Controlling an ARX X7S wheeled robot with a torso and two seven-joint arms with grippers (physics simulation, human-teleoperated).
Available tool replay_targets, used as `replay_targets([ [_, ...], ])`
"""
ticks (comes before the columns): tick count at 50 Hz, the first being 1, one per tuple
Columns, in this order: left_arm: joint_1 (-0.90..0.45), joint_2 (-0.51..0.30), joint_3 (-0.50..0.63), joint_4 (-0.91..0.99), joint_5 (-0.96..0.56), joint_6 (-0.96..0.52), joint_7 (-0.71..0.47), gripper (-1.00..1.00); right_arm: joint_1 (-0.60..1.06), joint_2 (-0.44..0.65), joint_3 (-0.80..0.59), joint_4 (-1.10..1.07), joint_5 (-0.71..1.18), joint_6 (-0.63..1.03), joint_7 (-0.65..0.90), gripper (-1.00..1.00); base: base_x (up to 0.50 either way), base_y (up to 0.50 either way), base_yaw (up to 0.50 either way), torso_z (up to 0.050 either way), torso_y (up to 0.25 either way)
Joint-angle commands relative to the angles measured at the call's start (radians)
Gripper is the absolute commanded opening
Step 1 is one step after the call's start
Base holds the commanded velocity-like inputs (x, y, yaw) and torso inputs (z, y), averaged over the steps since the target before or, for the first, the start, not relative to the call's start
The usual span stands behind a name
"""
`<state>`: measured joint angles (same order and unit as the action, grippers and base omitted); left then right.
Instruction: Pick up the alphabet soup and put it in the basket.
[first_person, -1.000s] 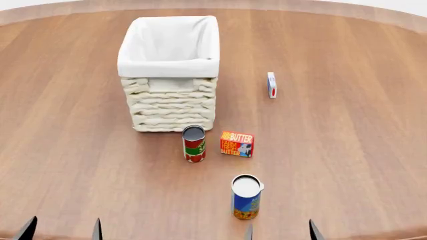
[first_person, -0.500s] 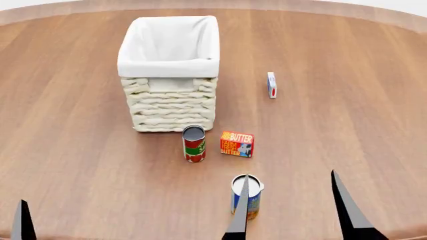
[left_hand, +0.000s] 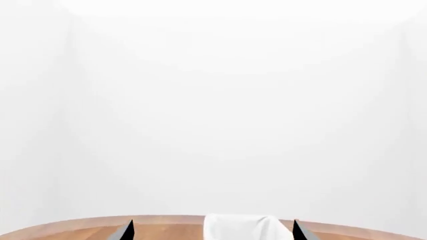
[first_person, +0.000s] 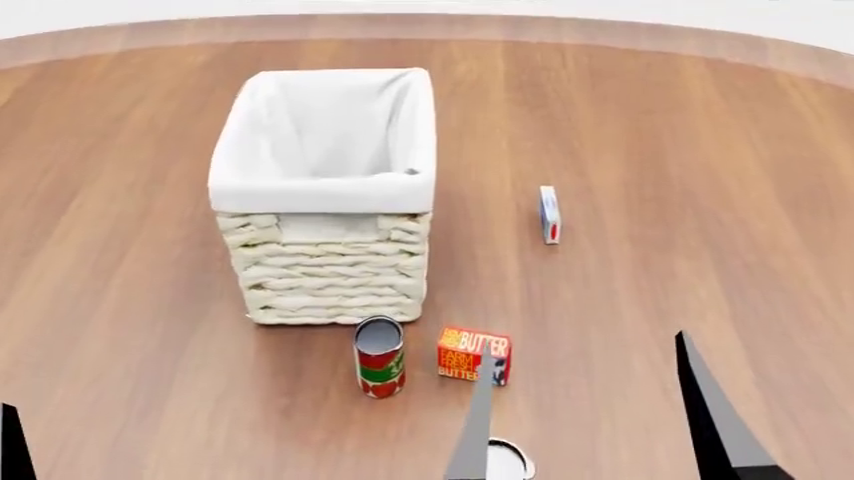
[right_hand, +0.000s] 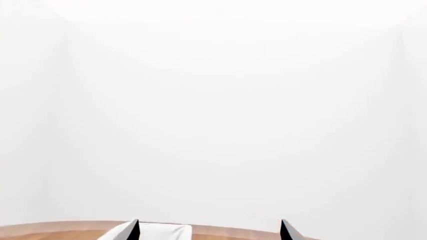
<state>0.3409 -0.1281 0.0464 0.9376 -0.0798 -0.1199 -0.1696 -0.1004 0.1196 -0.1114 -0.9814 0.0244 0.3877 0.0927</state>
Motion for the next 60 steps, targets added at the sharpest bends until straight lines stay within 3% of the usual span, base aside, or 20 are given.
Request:
replay_targets([
  [1,0.004,-0.017,0.012,0.01,-0.001,-0.003,-0.018,1.0,-0.001,0.015,-0.005,0.0,0.014,-0.003,0.016,1.0,0.5,0.0,0.0,0.0,0.0],
  [9,0.001,-0.026,0.019,0.004,0.003,-0.008,-0.03,1.0,0.025,0.02,0.002,-0.03,0.04,0.059,0.027,1.0,0.5,0.0,0.0,0.0,0.0],
  [12,-0.003,-0.028,0.017,-0.003,-0.002,-0.009,-0.035,1.0,-0.003,0.025,-0.006,0.006,0.033,-0.004,0.03,1.0,0.5,0.0,0.0,0.0,0.0],
  [30,-0.002,-0.047,0.026,0.006,-0.015,-0.013,-0.055,1.0,0.003,0.036,0.002,0.012,0.067,-0.004,0.053,1.0,0.5,0.0,0.0,0.0,0.001],
  [42,-0.007,-0.055,0.036,0.0,0.002,-0.018,-0.073,1.0,0.002,0.058,0.004,0.006,0.03,-0.019,0.082,1.0,0.0,0.11,0.0,0.0,0.0],
  [60,-0.011,-0.069,0.044,0.0,0.004,-0.016,-0.092,1.0,-0.006,0.069,-0.008,0.036,0.017,-0.066,0.108,1.0,0.0,0.45,0.0,0.0,0.0],
])
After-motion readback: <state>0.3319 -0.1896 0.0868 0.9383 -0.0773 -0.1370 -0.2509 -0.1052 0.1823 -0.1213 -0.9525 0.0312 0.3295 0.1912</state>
